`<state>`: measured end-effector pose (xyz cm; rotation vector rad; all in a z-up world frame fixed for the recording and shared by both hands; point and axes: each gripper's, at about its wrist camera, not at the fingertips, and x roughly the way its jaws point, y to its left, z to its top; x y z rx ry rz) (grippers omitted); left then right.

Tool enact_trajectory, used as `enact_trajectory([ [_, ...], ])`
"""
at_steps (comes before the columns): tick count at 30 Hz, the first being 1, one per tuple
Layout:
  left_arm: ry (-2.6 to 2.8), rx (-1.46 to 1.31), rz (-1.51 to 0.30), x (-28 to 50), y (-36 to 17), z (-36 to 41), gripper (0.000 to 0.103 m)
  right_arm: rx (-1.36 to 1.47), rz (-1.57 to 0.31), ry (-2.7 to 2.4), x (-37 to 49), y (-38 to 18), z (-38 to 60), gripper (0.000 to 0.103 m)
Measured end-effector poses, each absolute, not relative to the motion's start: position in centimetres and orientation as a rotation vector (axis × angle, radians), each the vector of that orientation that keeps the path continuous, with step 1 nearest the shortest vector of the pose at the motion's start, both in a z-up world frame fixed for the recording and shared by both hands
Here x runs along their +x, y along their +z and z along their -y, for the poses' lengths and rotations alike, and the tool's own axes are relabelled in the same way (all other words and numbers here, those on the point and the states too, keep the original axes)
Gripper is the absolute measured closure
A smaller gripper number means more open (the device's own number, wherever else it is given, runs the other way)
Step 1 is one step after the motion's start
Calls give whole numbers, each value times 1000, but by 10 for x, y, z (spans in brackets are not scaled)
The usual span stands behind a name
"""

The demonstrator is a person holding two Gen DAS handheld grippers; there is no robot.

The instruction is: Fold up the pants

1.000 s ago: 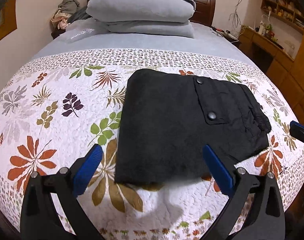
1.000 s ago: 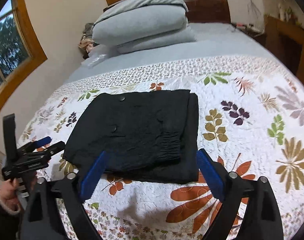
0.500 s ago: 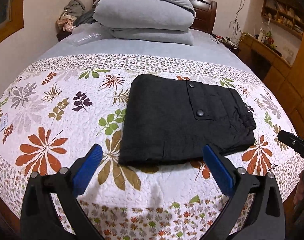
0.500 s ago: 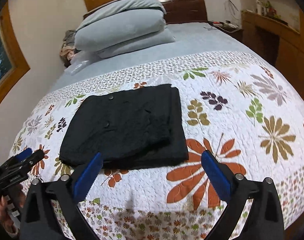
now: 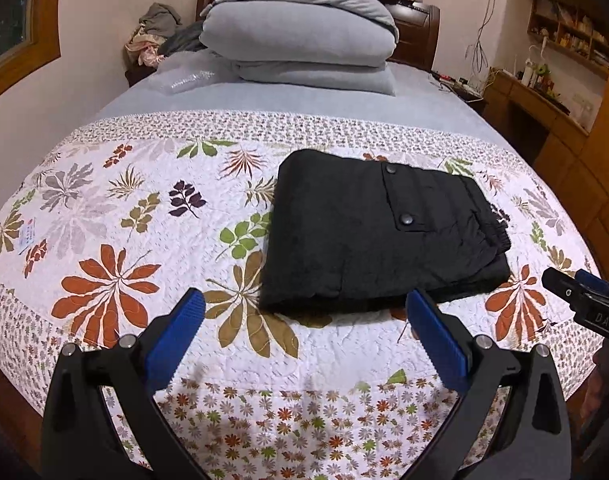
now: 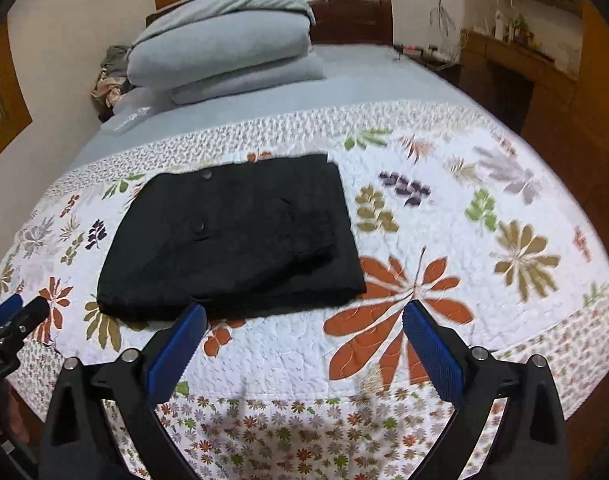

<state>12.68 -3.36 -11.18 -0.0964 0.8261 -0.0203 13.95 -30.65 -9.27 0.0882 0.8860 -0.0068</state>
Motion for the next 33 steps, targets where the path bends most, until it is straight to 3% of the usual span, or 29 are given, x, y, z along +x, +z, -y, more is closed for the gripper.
enact_trajectory([
  [18, -54, -83, -725, 86, -54, 45, 3, 140, -811, 32, 98, -42, 302, 3],
  [33, -56, -74, -718, 66, -44, 46, 3, 90, -770, 6, 76, -25, 294, 3],
])
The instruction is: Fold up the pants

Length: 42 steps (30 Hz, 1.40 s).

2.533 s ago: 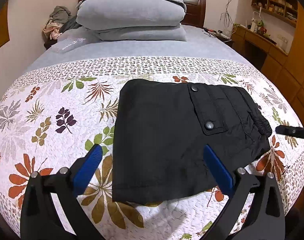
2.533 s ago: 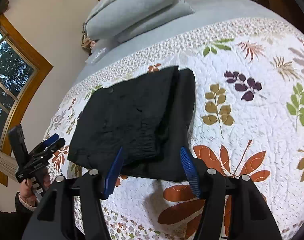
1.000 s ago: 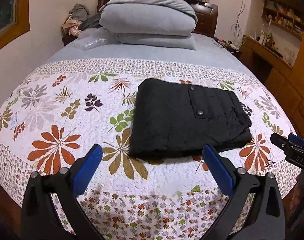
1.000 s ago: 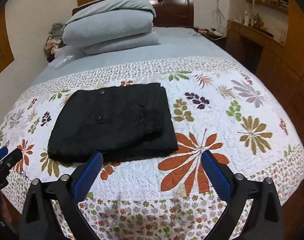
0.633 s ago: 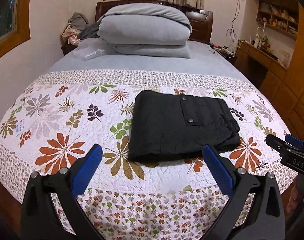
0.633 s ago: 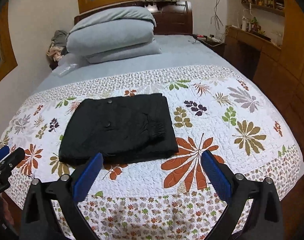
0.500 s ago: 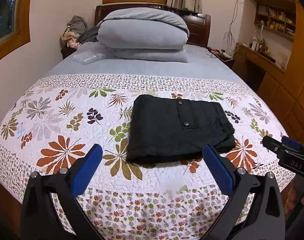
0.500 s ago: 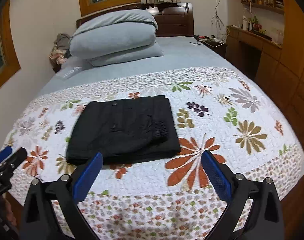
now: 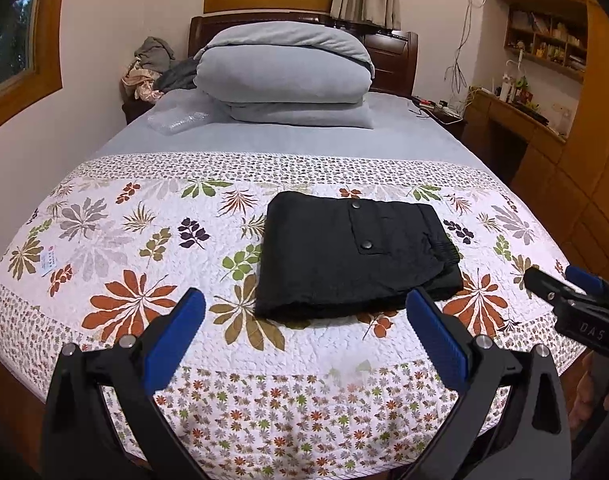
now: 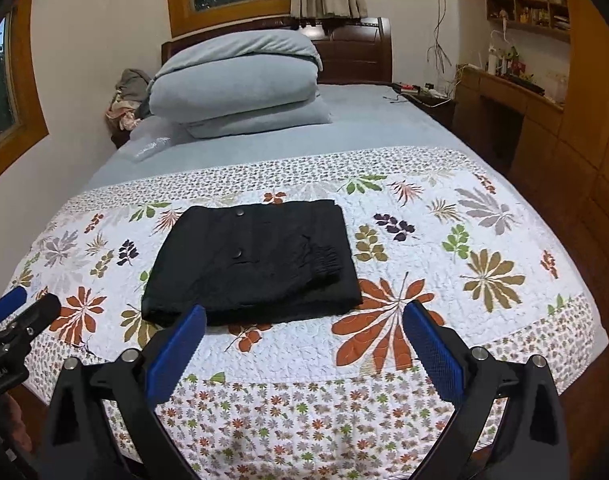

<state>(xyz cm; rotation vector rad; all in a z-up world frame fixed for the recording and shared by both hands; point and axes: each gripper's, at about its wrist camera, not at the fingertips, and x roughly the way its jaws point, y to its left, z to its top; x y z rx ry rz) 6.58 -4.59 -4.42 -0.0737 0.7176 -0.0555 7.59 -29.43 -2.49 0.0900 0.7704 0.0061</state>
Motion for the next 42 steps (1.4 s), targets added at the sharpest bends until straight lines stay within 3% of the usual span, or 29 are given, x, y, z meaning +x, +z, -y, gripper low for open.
enact_trajectory([
  [42, -71, -95, -648, 47, -34, 34, 3, 18, -736, 38, 66, -12, 284, 3],
])
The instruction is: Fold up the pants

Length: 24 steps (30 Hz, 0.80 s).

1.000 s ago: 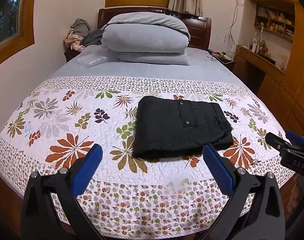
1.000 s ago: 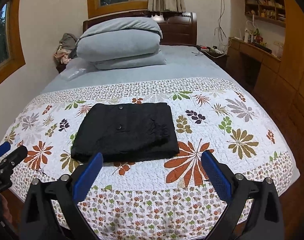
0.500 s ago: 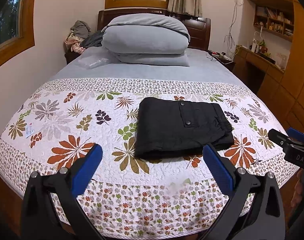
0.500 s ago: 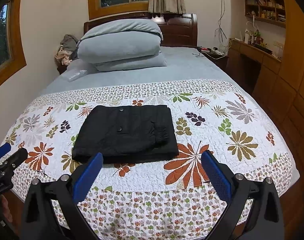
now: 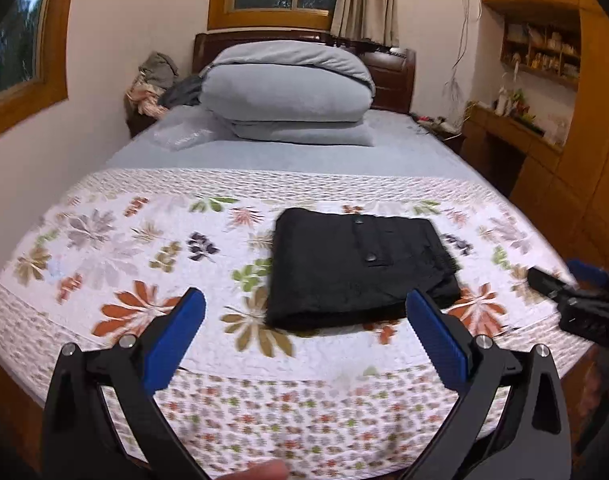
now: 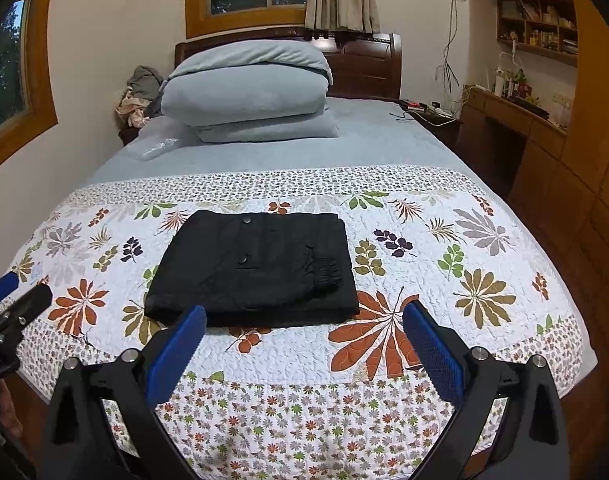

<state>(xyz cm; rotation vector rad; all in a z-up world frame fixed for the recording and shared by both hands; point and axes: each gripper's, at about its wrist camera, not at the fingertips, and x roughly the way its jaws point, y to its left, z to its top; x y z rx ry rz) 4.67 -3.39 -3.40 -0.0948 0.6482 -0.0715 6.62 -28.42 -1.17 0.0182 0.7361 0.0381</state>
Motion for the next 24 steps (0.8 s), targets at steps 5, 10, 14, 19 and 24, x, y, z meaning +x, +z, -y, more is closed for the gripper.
enact_trajectory([
  [5, -36, -123, -626, 44, -33, 31, 3, 2, -731, 41, 66, -12, 282, 3],
  [10, -111, -100, -590, 37, -29, 37, 2, -9, -730, 42, 65, -13, 280, 3],
  [14, -17, -6, -669, 43, -33, 52, 2, -26, -725, 39, 64, -13, 278, 3],
  [19, -26, -5, -717, 48, -40, 58, 2, -52, -717, 41, 63, -13, 275, 3],
  [24, -66, -98, -707, 45, -36, 45, 2, -55, -712, 33, 64, -12, 277, 3],
])
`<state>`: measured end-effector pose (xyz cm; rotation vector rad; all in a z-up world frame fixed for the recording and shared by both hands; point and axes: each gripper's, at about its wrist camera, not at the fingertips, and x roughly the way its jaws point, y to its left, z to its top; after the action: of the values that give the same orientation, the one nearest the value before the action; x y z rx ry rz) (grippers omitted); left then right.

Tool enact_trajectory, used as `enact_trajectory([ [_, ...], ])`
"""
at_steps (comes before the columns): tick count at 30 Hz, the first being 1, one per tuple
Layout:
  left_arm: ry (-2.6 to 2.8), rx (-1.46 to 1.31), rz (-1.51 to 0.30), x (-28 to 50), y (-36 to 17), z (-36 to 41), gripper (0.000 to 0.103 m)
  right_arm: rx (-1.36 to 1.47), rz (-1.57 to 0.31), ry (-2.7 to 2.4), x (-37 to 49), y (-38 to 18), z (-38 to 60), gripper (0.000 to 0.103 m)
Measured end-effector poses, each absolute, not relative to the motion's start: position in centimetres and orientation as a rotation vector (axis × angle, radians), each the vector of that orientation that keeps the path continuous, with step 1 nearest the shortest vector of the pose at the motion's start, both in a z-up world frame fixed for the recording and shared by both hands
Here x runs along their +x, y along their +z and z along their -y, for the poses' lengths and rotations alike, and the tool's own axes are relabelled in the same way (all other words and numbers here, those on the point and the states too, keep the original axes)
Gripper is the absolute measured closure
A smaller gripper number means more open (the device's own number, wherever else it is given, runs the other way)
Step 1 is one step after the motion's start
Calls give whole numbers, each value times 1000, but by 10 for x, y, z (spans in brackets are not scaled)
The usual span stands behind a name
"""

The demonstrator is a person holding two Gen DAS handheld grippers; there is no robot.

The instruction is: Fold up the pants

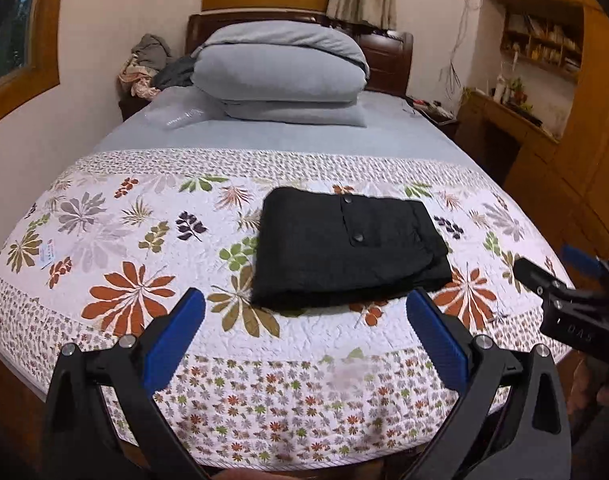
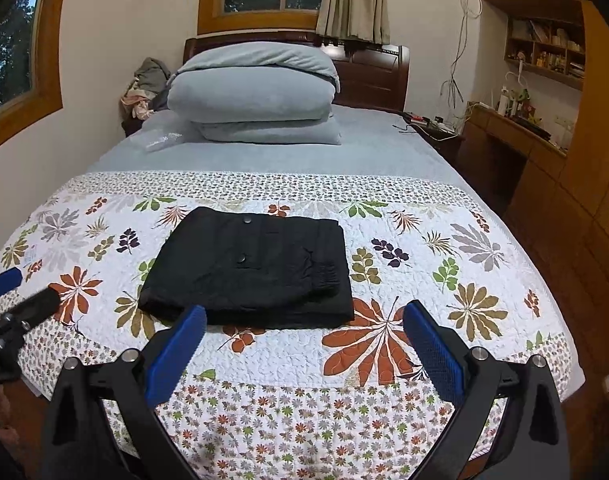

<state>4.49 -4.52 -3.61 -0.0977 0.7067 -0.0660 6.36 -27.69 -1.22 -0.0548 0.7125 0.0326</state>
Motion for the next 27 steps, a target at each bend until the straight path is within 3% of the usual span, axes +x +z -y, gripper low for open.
enact_trajectory([
  [27, -84, -146, -708, 47, -36, 37, 2, -53, -722, 39, 67, -16, 278, 3],
])
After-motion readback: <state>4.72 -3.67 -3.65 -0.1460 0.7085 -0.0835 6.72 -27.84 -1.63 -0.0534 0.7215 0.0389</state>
